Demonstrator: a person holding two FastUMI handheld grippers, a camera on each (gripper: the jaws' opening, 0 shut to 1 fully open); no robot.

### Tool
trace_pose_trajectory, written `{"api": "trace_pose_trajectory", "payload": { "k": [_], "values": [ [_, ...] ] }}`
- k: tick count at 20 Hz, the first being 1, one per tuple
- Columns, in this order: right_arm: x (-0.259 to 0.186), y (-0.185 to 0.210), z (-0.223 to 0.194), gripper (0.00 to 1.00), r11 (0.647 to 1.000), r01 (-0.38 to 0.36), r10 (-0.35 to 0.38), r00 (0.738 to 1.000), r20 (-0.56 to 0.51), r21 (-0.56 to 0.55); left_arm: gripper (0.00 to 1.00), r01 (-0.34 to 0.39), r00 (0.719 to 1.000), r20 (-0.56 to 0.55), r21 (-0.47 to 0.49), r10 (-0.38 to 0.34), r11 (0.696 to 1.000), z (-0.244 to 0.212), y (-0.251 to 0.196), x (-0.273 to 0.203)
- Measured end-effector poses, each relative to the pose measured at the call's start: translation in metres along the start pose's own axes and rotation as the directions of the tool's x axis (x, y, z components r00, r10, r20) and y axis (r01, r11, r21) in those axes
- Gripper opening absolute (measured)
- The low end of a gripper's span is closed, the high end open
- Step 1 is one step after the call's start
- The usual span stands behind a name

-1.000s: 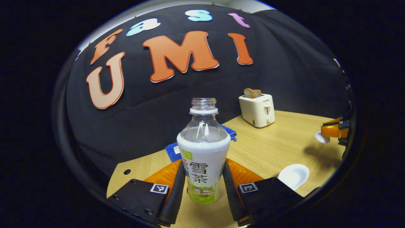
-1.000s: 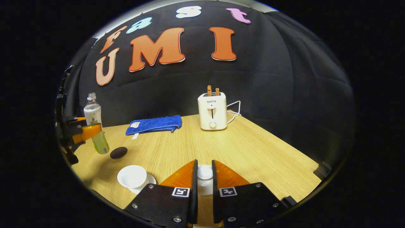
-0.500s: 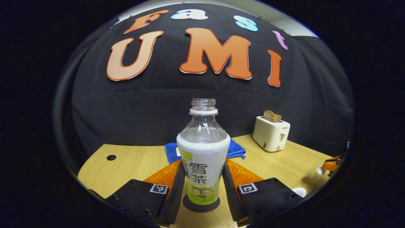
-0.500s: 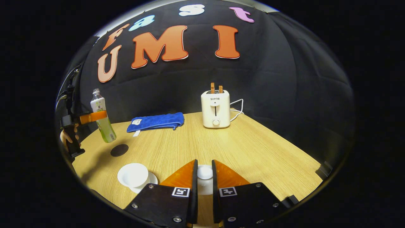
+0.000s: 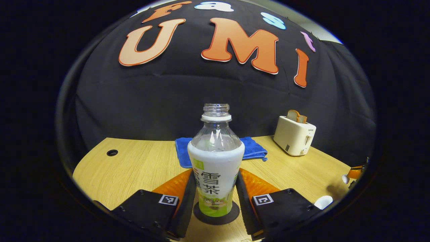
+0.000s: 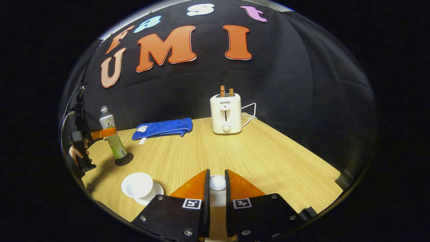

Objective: Open the teacup lid with one hand, grasp the water bottle and pour water into the teacup with the other hand; after pouring, place the water bottle on the coaster and then close the teacup lid.

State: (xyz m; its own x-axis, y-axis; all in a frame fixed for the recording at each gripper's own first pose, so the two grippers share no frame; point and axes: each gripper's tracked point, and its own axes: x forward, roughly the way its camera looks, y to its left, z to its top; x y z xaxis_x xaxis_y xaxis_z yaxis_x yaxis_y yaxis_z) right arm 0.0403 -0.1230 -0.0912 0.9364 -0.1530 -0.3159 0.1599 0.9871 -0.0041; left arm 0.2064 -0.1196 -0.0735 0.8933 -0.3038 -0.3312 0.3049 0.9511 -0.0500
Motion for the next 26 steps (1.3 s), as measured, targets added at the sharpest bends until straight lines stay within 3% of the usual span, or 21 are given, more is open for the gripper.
{"api": "trace_pose_trajectory", "payload": {
  "k": [7, 12, 18, 21, 22, 26],
  "values": [
    [-0.001, 0.001, 0.001, 0.19, 1.0, -0.004, 0.004, 1.0, 0.0, -0.004, 0.65, 0.006, 1.0, -0.026, 0.027, -0.005, 1.0, -0.011, -0.005, 0.002],
    [-0.001, 0.001, 0.001, 0.19, 1.0, -0.002, 0.002, 1.0, 0.002, -0.001, 0.72, 0.001, 1.0, -0.014, 0.049, -0.001, 0.999, -0.011, -0.008, -0.002],
    [-0.004, 0.001, 0.003, 0.19, 1.0, -0.005, 0.005, 1.0, 0.01, 0.004, 0.72, -0.019, 0.999, -0.024, 0.091, 0.021, 0.996, -0.019, -0.007, -0.005],
    [-0.006, 0.003, 0.006, 0.19, 1.0, -0.008, 0.007, 1.0, 0.019, 0.006, 0.8, -0.033, 0.999, -0.023, 0.105, 0.036, 0.994, -0.023, -0.006, -0.006],
    [-0.007, 0.004, 0.007, 0.19, 1.0, -0.011, 0.01, 1.0, 0.021, 0.006, 0.87, -0.03, 0.999, -0.025, 0.101, 0.033, 0.994, -0.023, -0.006, -0.008],
    [-0.01, 0.014, 0.01, 0.19, 0.999, -0.032, 0.032, 0.999, 0.034, 0.002, 0.95, -0.048, 0.999, -0.014, 0.086, 0.049, 0.995, -0.025, -0.009, -0.021]
  ]
}}
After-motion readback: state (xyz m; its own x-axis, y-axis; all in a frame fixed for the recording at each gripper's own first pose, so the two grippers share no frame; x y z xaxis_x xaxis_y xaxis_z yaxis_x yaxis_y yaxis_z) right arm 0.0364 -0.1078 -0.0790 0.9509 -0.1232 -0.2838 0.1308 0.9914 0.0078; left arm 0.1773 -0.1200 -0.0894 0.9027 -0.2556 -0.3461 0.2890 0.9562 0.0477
